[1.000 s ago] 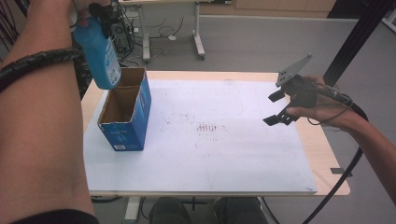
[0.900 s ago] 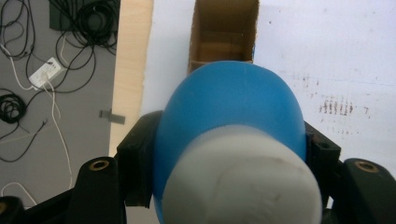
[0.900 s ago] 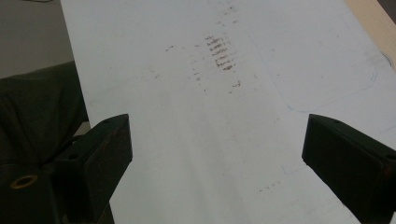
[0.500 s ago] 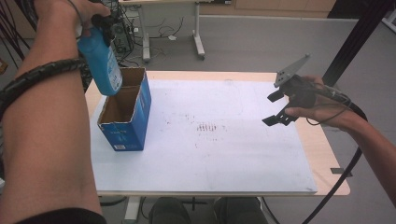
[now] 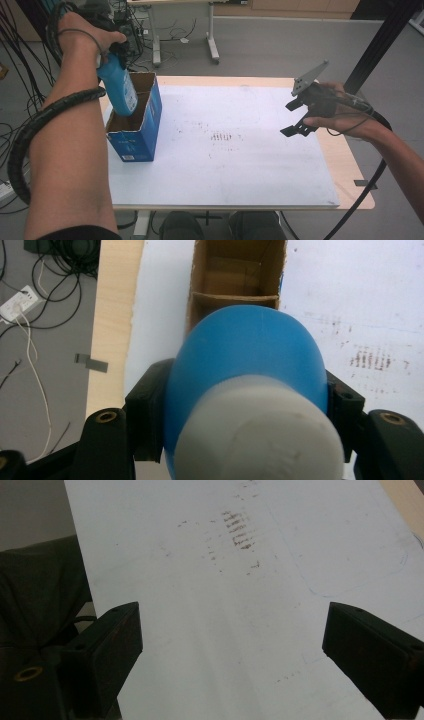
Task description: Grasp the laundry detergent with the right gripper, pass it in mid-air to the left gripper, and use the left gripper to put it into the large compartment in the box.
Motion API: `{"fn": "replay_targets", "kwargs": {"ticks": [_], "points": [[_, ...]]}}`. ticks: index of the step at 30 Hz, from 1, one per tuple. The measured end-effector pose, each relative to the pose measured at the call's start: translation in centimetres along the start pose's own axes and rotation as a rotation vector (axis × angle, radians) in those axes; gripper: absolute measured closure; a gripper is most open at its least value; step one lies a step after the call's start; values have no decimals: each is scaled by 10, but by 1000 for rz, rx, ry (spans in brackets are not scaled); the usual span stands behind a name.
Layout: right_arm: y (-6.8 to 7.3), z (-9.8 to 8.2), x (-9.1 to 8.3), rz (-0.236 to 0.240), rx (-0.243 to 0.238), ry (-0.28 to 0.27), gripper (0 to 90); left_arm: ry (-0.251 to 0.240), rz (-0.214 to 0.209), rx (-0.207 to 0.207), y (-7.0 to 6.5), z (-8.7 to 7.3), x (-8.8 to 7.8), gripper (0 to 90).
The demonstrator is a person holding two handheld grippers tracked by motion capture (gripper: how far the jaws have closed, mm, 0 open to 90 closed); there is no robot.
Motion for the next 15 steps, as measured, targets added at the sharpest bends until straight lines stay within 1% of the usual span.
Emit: {"fn": "replay_targets", "kwargs": {"ticks": [8, 11, 15], "points": [[-1, -1, 3, 1, 4, 5, 91, -2, 5, 1, -9, -4, 37, 365], [-1, -1, 6, 3, 3, 10, 91, -3, 16, 12, -12, -7, 51, 365], [-3, -2, 10, 5, 5, 18, 91, 3, 10, 23, -17, -11, 72, 365]]}}
Point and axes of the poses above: each handheld gripper's, and its own axes: x roughly forward along the jaws, z roughly out of its top, y roughly to its left, the point moved 10 cm from there along x, roughly forward along the jaws, and after that the axes turned 12 degrees about z, right-handed, at the moved point
